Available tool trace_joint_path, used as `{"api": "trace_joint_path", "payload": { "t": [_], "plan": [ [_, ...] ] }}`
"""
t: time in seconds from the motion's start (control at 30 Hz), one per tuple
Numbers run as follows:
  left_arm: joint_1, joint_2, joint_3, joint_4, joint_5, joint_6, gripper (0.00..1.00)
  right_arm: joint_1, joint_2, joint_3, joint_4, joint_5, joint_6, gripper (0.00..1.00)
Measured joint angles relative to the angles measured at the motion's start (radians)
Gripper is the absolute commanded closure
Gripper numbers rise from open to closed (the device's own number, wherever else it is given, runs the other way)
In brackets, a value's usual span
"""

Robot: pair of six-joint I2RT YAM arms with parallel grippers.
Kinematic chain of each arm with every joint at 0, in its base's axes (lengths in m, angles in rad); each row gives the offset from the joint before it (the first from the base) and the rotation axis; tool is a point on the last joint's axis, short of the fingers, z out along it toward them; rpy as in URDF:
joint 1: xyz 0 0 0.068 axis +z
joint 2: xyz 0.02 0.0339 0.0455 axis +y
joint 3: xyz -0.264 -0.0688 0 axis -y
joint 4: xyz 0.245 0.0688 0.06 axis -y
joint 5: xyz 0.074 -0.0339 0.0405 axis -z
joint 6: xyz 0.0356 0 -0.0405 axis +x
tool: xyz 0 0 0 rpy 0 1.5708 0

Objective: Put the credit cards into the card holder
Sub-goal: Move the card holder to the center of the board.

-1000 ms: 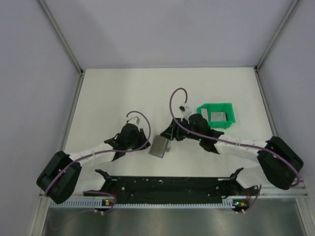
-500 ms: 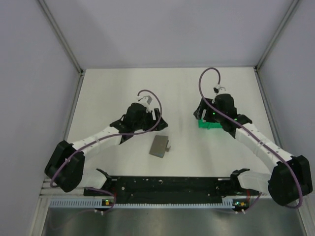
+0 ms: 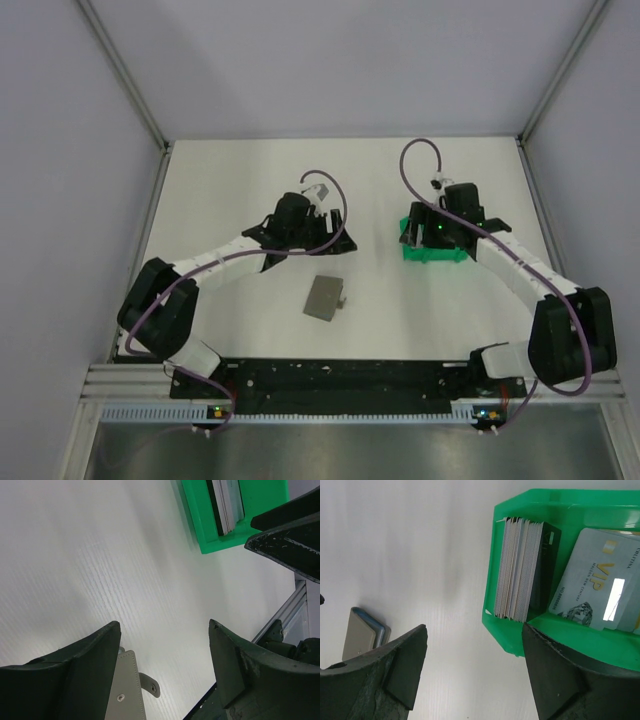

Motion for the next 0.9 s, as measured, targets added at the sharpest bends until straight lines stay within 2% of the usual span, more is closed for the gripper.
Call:
{"api": "trace_joint_path", "payload": {
  "t": [0.5,0.9],
  "plan": [
    [0.0,0.03,0.015,-0.016,0.058,0.006,0.28,0.0,0.013,-0.01,-0.032,-0.144,-0.107,0.26],
    [0.0,0.033,0.015,-0.013,0.089,0.006,0.29,0.0,-0.105,-0.065,-0.175,-0.166,-0.113,0.25]
  ]
}}
